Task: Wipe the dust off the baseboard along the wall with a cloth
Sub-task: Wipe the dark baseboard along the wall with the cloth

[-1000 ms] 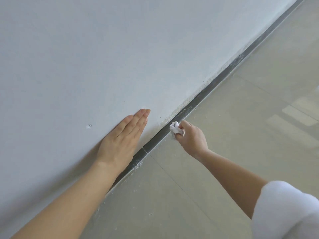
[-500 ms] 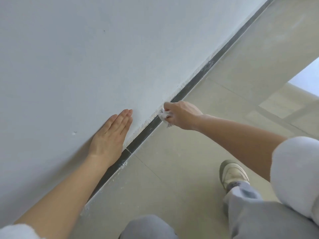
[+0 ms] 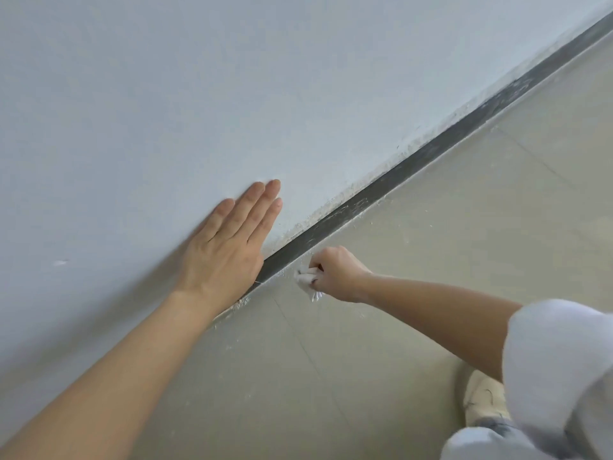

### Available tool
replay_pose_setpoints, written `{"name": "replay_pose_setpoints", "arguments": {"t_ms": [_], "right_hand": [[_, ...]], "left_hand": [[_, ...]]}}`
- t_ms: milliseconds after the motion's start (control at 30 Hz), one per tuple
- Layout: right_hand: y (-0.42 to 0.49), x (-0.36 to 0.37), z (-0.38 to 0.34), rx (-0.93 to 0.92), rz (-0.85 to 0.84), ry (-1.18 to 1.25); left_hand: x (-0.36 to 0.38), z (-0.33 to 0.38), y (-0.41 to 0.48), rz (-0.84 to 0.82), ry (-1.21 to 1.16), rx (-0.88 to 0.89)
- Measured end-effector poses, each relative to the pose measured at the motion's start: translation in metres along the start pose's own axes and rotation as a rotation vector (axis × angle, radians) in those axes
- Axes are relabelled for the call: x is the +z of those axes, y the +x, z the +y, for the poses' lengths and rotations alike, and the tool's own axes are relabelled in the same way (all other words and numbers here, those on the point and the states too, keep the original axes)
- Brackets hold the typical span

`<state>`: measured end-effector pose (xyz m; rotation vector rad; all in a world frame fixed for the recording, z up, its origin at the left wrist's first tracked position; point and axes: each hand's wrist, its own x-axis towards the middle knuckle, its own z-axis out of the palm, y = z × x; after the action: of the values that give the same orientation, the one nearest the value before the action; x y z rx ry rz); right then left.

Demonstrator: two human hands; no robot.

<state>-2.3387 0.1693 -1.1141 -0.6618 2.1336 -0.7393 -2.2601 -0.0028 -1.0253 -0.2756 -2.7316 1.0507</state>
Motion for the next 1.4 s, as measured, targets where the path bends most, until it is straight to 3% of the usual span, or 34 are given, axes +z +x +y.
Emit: {"name": "replay_pose_setpoints", "arguments": {"t_ms": [133,300,433,667,967,1067,1267,1400], "right_hand": [[0.026,0.061,0.008,-0.073,-0.033,0.168],[0.029,0.093,0.006,-0.122,0.144,0.136],[0.027,0.096,0.005,-0.061,0.137,0.401],[0.038,0.072,0.008,0.211,0.32,1.074],[0.043,0.0,0.069,0.301,0.767,1.31],[0.029,-0.004,0.065,0.283,0.704,1.23],[0.016,0.074,0.022,0.04,0.223,0.715],[0.022,0.07,0.008,-0.009,0.267,0.572]], "left_hand": [[0.023,0.017,-0.022,0.033,0.048,-0.065],[0.02,0.035,-0.026,0.046,0.0,-0.222],[0.028,0.027,-0.028,0.046,0.141,-0.191],[0.038,0.035,-0.026,0.055,0.197,-0.231],[0.043,0.034,-0.031,0.018,0.241,-0.242],[0.042,0.038,-0.028,0.016,0.206,-0.259],[0.041,0.041,-0.029,-0.004,0.166,-0.277],[0.04,0.04,-0.029,-0.003,0.159,-0.288]]}}
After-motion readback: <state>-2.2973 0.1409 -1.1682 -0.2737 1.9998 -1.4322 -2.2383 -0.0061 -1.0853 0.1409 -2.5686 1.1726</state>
